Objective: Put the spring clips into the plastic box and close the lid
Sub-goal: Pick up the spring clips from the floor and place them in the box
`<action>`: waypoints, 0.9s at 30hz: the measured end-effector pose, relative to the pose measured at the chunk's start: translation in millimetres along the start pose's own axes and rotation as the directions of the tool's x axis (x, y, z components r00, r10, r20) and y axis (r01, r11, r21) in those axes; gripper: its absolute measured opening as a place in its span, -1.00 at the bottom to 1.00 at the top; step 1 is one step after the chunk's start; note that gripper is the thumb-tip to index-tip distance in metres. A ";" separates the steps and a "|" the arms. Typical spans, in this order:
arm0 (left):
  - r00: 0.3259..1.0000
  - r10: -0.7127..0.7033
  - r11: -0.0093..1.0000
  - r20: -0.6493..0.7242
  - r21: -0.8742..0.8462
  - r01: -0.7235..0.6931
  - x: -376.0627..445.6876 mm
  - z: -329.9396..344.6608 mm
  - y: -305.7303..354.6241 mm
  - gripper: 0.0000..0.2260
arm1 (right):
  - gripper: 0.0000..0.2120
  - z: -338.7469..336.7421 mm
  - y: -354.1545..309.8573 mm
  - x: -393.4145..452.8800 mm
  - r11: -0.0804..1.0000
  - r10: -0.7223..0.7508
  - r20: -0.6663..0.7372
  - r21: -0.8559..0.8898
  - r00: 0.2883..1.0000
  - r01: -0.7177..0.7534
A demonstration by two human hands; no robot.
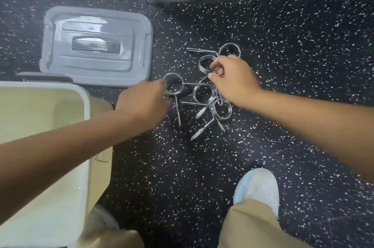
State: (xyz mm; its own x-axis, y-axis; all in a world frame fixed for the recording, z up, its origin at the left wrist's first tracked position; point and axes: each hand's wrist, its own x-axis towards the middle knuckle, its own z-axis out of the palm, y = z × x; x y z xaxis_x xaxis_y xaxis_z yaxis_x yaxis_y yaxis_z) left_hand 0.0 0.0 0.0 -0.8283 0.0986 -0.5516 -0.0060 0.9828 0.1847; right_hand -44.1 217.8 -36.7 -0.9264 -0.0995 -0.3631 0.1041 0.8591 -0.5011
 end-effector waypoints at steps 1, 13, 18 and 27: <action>1.000 0.010 0.999 0.022 0.051 -0.012 4.4 1.9 0.3 -0.65 | -0.82 1.6 -0.2 2.6 0.999 -0.024 0.010 -0.040 1.000 0.025; 0.958 0.287 0.885 -0.019 0.387 -0.258 45.5 27.0 4.6 -0.83 | -0.83 5.4 5.9 24.4 0.974 -0.101 0.116 -0.192 0.988 0.122; 0.926 0.368 0.791 0.081 0.497 -0.358 53.0 22.6 7.7 -0.89 | -0.81 -3.0 5.6 25.2 0.954 -0.124 0.202 -0.243 0.971 0.173; 0.942 0.328 0.817 0.066 0.480 -0.319 38.3 -0.7 -6.2 -0.88 | -0.88 -32.7 -0.3 10.0 0.981 -0.134 0.254 -0.102 0.958 0.165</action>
State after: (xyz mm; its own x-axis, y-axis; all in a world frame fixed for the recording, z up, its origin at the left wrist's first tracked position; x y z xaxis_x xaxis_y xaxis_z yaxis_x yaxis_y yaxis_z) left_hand -32.1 -2.4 -21.7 -0.7452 0.4259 -0.5132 0.5280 0.8469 -0.0638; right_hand -65.2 233.0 -14.5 -0.8095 -0.3382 -0.4800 -0.0874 0.8778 -0.4710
